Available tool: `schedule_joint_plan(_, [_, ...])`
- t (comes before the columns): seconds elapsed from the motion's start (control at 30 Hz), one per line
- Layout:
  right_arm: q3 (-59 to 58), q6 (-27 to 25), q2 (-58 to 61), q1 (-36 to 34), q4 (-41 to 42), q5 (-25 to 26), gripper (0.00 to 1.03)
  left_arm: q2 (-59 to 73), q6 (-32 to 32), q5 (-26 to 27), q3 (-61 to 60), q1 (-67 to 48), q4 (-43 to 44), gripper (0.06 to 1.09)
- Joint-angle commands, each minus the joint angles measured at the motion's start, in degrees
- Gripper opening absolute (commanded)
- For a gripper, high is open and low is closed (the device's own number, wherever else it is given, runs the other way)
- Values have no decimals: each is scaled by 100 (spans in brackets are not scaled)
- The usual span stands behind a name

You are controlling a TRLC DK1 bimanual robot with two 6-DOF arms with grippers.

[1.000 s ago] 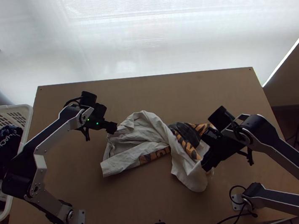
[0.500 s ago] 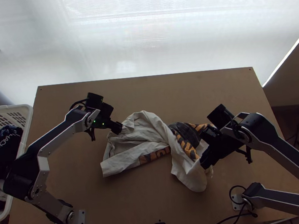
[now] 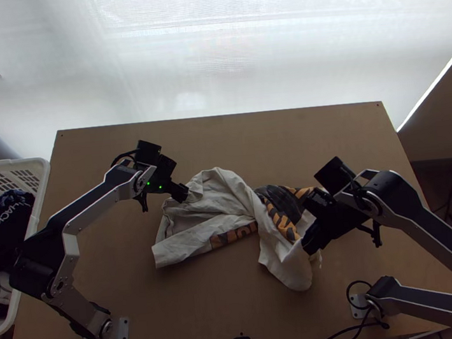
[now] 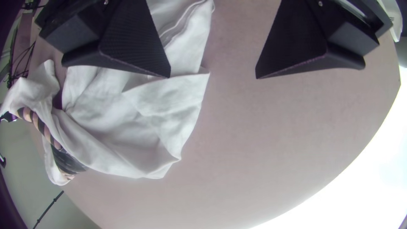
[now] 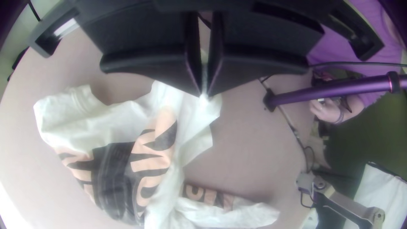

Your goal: Fold the t-shirt

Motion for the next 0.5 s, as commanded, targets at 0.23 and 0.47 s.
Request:
schedule_joint_plan(0.23, [12,2,46,-7,109,-7,3,308,21,1,67,-181,-22,103])
schedule_joint_plan(0.47, [-49,-7,38,2,126,-7,3,334,12,1,120,-251,162,97])
